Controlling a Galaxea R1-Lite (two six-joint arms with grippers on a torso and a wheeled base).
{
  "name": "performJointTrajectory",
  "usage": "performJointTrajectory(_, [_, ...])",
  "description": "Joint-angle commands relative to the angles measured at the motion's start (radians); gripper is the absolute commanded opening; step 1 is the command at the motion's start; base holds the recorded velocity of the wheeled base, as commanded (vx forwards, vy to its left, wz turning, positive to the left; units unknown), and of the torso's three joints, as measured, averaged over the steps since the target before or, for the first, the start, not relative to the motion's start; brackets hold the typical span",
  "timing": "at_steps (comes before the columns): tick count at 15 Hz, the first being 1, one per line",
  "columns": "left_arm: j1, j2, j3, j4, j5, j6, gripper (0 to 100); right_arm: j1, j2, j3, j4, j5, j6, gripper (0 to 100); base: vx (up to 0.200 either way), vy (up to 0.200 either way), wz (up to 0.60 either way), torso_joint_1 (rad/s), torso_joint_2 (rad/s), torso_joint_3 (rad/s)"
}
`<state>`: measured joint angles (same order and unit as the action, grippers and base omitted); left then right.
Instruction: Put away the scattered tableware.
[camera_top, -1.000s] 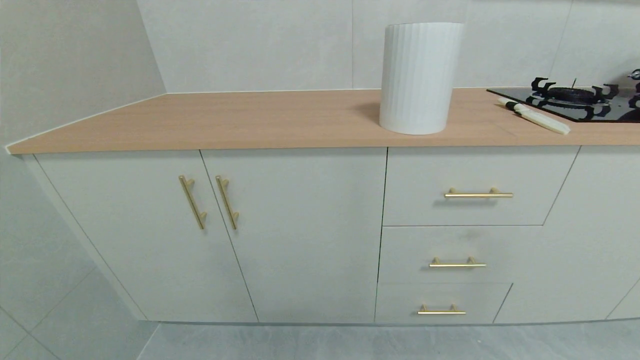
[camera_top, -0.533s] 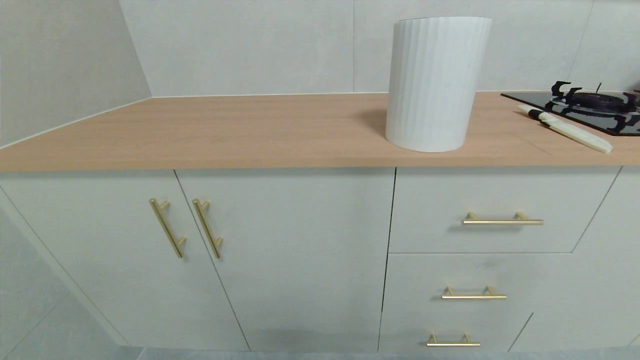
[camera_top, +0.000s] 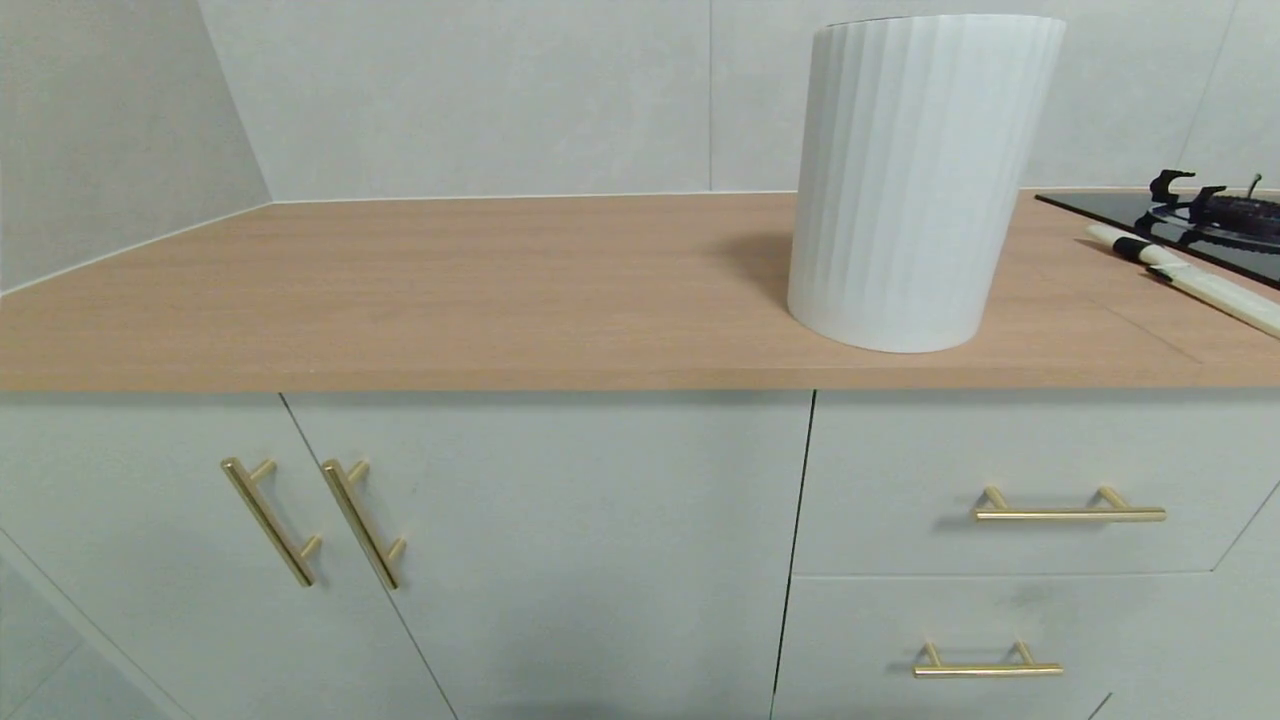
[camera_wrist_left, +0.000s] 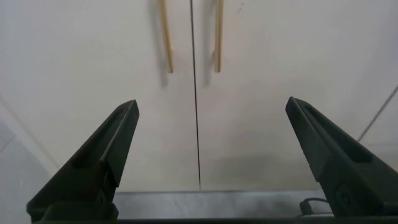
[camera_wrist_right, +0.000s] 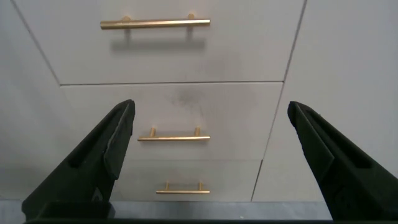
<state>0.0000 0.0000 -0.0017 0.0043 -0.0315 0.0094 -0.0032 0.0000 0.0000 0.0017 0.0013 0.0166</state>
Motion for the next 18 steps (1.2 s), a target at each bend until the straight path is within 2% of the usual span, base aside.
performJointTrajectory(1, [0.000,0.002,0.000,0.000,-0.001,0.000,100,0.000,0.002,0.000,0.000,0.000,0.000,100,0.000,0.000,0.00,0.000,0.00,0.000])
performJointTrajectory(5, [0.000,0.002,-0.001,0.000,-0.001,0.003,100,0.000,0.002,0.000,0.000,0.000,0.000,100,0.000,0.000,0.00,0.000,0.00,0.000])
performJointTrajectory(14, [0.000,0.002,0.000,0.000,-0.001,0.001,100,0.000,0.002,0.000,0.000,0.000,0.002,100,0.000,-0.200,0.00,0.003,0.00,0.004])
performJointTrajectory(18, [0.000,0.002,-0.001,0.000,0.001,0.000,100,0.000,0.002,0.000,-0.002,0.000,0.002,100,0.000,0.000,0.00,0.000,0.00,0.000])
